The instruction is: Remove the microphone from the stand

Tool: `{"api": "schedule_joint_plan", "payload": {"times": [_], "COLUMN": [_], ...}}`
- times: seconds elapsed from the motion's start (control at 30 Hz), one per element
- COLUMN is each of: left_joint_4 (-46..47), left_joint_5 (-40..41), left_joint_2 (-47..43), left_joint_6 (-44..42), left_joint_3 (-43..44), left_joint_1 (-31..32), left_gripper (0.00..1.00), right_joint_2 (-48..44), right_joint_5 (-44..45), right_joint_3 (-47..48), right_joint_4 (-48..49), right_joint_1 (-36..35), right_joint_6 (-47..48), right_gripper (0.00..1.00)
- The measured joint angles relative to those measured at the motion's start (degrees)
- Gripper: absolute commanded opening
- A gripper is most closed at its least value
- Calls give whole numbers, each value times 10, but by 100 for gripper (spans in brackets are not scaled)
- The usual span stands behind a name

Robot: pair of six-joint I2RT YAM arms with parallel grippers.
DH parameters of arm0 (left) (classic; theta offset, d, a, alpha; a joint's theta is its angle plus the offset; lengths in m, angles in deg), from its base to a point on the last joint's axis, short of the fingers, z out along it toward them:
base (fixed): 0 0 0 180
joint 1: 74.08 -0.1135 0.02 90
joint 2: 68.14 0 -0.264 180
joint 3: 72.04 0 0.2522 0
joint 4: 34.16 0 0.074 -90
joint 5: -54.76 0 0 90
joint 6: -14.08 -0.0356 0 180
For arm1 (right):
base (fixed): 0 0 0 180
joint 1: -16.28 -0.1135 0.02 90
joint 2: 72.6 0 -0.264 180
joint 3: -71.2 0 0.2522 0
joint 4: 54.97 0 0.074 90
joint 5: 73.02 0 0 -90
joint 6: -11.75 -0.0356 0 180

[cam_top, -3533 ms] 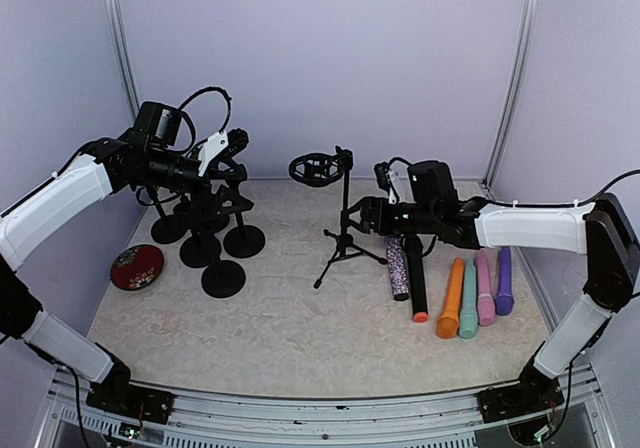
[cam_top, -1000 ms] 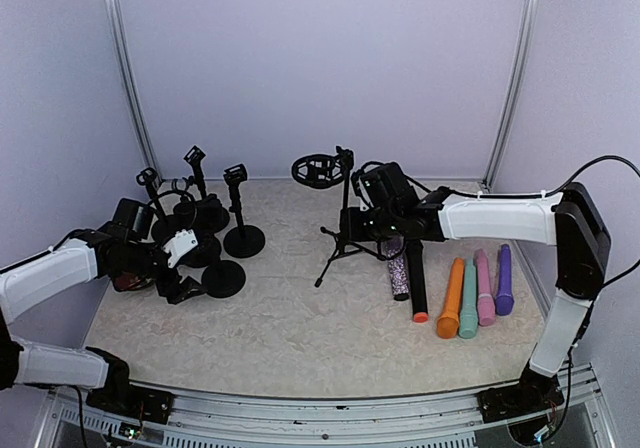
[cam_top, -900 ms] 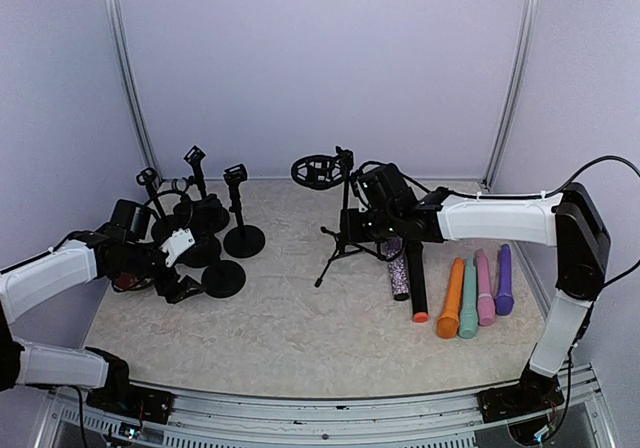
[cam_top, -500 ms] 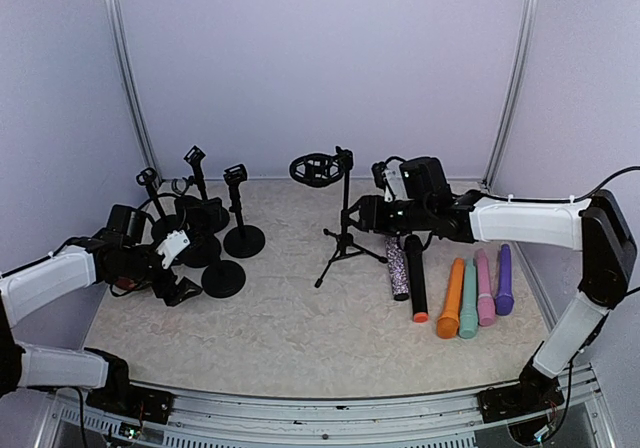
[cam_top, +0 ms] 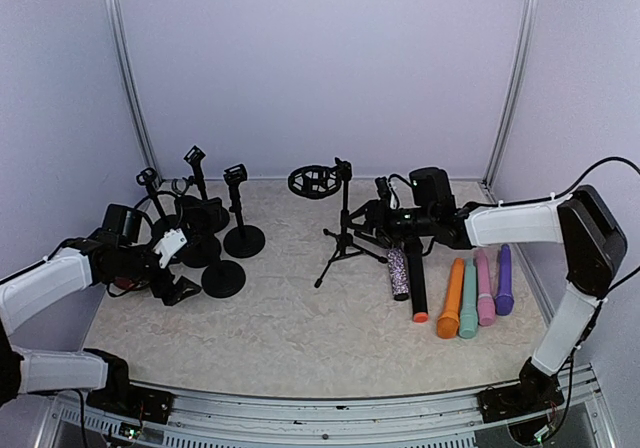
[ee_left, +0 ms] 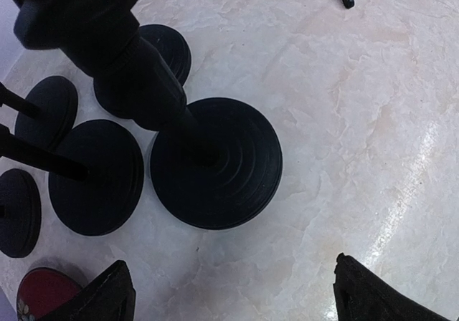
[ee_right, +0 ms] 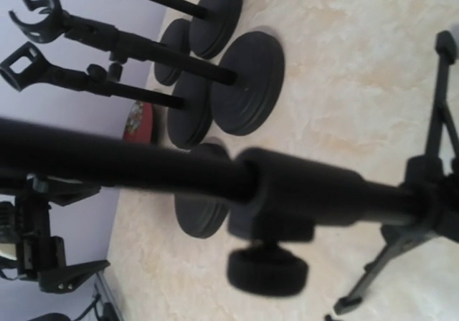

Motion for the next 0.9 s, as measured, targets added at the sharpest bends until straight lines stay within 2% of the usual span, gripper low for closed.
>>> {"api": "schedule_joint_plan", "payload": {"times": [0.33, 0.57, 0.73, 0.9], "left_joint_4": [-15, -33, -39, -44], "left_joint_5": [-2, -2, -1, -2], "left_joint_2": [-17, -35, -40, -48], "left_joint_6": [-9, -17, -24, -30], "left_joint_3": [0, 0, 0, 0], "left_joint_1": [0, -1, -5, -8], "left_gripper": [93, 93, 93, 93], "right_joint_2": [36, 49, 53, 54], "right_joint_5": [-9, -9, -9, -6], "right_joint_3": [18, 28, 30, 31], "right_joint_4": [26, 36, 35, 32], "right_joint_1": [0, 0, 0, 0], "right_joint_6": [-27, -36, -40, -36], "right_gripper": [37, 32, 22, 6]}}
